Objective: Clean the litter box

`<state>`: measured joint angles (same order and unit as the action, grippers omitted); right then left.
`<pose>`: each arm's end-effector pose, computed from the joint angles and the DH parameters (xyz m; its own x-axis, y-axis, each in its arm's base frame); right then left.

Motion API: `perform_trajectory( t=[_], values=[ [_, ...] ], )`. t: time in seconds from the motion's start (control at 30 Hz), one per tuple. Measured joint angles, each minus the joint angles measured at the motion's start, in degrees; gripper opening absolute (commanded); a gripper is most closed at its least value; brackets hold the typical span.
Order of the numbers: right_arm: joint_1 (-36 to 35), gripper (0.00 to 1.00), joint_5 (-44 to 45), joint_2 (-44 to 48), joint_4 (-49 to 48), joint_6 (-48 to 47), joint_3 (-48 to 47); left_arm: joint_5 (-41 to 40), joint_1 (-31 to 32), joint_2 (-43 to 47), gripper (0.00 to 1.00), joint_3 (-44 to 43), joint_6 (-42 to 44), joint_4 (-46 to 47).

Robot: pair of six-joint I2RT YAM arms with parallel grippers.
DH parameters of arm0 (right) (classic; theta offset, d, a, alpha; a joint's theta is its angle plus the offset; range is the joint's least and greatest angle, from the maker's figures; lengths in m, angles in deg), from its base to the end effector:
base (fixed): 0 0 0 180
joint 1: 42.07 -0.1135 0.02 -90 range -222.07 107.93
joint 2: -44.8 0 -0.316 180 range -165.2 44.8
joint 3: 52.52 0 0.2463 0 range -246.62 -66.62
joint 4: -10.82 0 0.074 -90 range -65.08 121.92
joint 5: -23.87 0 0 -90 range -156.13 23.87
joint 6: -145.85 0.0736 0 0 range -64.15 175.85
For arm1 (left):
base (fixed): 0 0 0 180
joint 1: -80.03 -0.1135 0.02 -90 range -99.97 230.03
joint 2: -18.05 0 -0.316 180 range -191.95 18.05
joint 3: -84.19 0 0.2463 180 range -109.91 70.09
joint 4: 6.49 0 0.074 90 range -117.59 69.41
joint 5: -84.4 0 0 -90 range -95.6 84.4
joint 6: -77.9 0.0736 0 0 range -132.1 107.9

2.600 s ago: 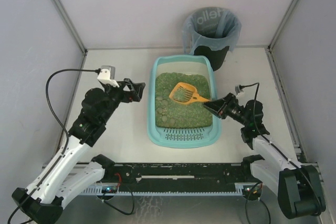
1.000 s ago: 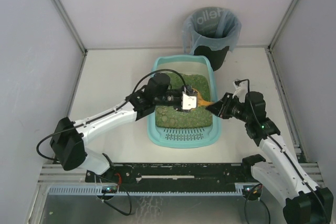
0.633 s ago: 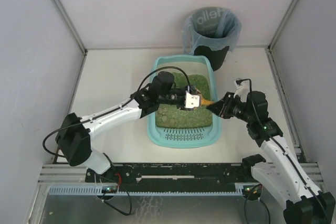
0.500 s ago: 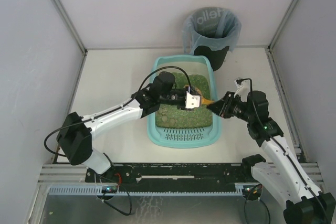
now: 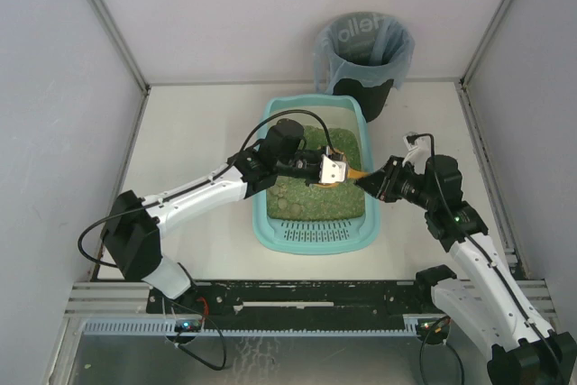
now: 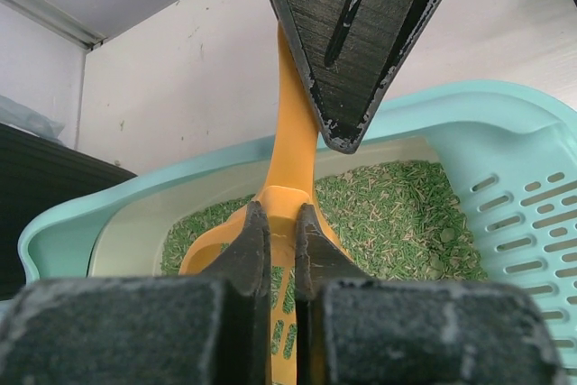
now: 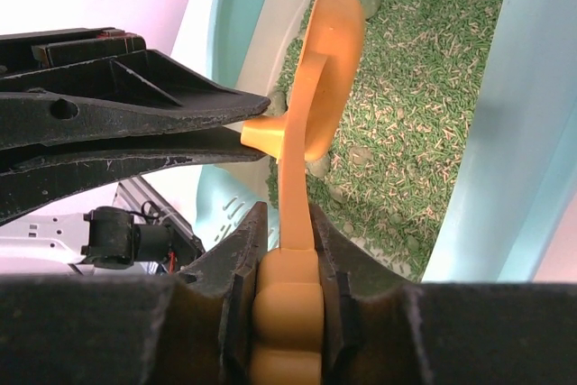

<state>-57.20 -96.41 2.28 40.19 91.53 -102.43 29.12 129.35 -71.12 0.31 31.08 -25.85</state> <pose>0.1437 0.0773 0.3073 -0.6882 0.3357 -0.6432 -0.3390 0.6350 0.6942 0.2178 -0.3177 0.3507 0.4592 0.3286 -0.8253 0.8866 -0.1120 0.4487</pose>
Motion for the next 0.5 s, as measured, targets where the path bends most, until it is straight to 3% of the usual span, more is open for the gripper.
perform_trajectory(
  t=[0.13,0.23,0.5],
  values=[
    [0.0,0.41,0.8,0.2,-0.1,0.1,-0.1,-0.2,0.0,0.0,0.00,-0.1,-0.7,0.4],
    [-0.2,0.56,2.9,0.9,-0.4,0.4,-0.2,-1.0,0.0,0.0,0.00,-0.1,-2.6,2.0],
    [-4.9,0.57,14.3,2.5,-4.3,2.4,-0.2,-4.4,0.0,0.5,0.00,1.0,-9.9,7.9]
  ],
)
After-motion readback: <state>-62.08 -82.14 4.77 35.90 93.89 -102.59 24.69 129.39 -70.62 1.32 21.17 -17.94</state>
